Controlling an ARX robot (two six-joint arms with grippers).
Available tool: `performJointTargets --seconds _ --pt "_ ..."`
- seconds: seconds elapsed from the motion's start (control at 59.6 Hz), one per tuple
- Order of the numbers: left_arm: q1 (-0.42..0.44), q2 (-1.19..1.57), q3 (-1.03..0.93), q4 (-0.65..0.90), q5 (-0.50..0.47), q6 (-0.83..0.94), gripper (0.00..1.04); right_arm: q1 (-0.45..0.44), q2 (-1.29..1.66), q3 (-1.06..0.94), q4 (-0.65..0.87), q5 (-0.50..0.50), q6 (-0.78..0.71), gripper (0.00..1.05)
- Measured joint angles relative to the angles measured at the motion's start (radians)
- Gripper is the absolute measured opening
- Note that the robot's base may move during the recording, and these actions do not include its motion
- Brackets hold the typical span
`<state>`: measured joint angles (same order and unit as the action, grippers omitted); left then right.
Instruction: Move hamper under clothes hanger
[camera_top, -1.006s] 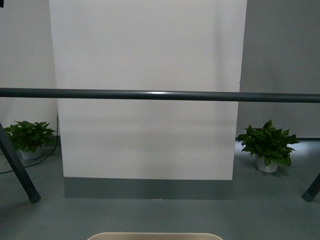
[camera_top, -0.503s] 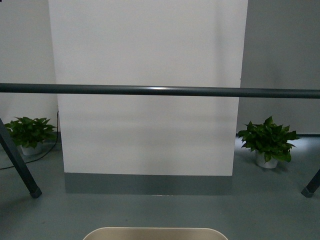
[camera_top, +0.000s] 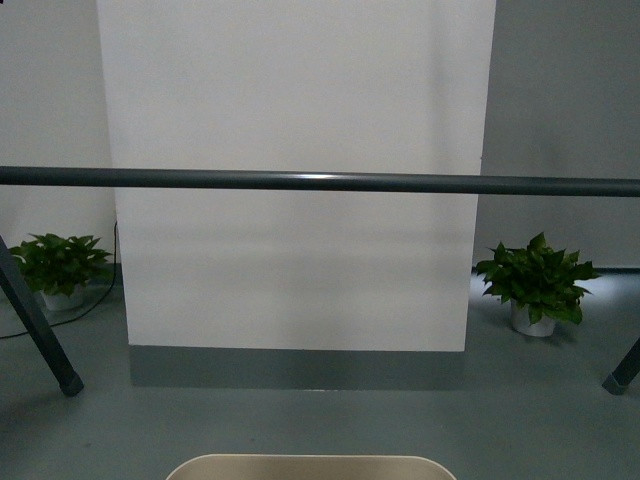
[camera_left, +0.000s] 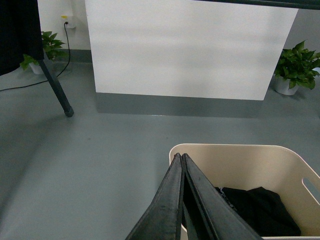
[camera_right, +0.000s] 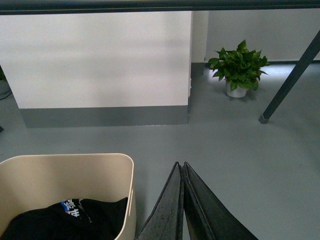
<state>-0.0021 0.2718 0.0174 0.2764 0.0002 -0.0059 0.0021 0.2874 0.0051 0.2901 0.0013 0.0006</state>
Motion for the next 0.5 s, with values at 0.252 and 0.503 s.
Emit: performJointTargets --seconds 0.252,0.503 --pt "0.0 -0.062 0.0 -0.062 0.0 0.0 0.03 0.0 -0.063 0.0 -0.063 0.0 0.0 0.02" --pt "0.0 -0.16 0.0 -0.183 0.0 0.0 0.03 0.0 -0.119 0.0 -0.119 0.0 0.0 0.02"
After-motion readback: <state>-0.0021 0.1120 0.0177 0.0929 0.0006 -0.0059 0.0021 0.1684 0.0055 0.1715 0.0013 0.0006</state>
